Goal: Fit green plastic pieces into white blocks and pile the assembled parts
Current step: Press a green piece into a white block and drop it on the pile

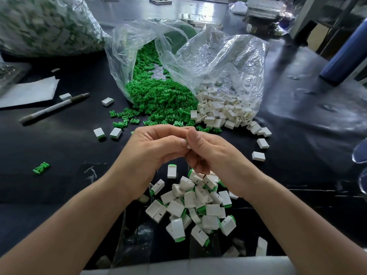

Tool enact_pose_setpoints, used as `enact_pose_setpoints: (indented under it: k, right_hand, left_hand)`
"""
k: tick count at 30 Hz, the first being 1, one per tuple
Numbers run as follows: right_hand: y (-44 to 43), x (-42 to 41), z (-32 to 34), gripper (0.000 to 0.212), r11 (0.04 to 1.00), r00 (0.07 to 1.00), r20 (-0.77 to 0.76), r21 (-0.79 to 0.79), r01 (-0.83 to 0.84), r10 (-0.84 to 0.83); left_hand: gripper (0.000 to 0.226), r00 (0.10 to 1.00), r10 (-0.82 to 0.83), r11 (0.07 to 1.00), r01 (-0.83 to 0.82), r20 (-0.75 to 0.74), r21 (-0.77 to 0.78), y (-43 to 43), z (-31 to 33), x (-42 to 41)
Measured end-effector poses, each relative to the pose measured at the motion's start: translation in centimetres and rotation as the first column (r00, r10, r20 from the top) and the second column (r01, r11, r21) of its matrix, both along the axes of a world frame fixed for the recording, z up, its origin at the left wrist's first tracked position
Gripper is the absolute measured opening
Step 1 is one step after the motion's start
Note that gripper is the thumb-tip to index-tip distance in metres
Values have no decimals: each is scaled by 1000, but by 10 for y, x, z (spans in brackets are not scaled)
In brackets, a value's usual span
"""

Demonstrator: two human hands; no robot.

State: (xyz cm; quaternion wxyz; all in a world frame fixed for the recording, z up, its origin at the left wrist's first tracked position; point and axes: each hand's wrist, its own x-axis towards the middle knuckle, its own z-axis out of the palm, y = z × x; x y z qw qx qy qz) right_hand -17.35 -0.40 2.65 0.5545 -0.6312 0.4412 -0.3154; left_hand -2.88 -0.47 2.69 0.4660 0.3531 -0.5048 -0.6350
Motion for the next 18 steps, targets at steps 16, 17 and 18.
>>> enact_pose_setpoints:
  k: [16, 17, 18]
  right_hand:
    - [1, 4, -9, 41, 993, 983, -159, -81, 83, -95]
    - [1, 5, -9, 40, 993, 984, -155, -82, 80, -92]
    - [1, 5, -10, 40, 993, 984, -151, -87, 81, -94]
  left_hand:
    - [23, 995, 80, 988, -71, -64, 138, 1, -4, -6]
    - [22, 994, 84, 988, -75, -64, 139, 1, -4, -6]
    - [21, 994, 88, 987, -79, -62, 139, 1, -4, -6]
